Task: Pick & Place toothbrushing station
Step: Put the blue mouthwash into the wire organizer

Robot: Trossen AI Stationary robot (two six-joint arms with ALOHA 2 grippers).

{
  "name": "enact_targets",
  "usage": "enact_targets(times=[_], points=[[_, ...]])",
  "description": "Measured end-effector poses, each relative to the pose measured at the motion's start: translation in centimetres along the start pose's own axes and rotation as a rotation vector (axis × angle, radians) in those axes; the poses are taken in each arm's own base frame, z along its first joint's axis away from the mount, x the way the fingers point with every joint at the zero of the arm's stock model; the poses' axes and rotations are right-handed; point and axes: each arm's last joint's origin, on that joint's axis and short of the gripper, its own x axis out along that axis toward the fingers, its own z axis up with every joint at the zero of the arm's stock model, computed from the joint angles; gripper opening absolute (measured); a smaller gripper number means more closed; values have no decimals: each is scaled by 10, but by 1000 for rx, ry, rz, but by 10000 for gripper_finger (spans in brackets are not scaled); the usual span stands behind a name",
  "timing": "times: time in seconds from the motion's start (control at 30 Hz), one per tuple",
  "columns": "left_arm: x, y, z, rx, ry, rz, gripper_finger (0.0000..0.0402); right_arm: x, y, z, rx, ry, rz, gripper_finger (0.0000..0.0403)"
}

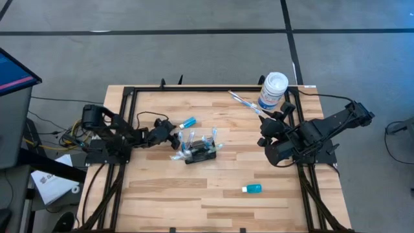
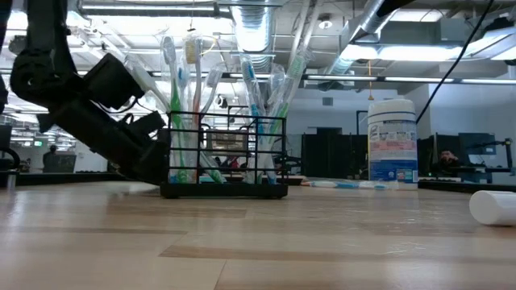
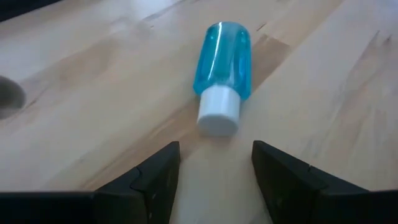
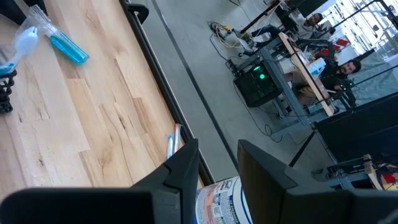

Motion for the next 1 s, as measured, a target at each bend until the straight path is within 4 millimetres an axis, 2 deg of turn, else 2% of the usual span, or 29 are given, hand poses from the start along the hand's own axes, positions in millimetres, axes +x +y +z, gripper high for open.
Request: enact_targets(times=[0.2, 0.7, 1.0], points=[[14, -8, 2, 37, -25, 12, 200, 0, 0, 0, 0, 4, 7, 102], [27, -11, -7, 73, -95, -14, 188, 0, 1, 0, 2, 11, 20, 102], [46, -14, -4, 76, -102, -24, 188, 0, 1, 0, 6, 10, 22, 102]])
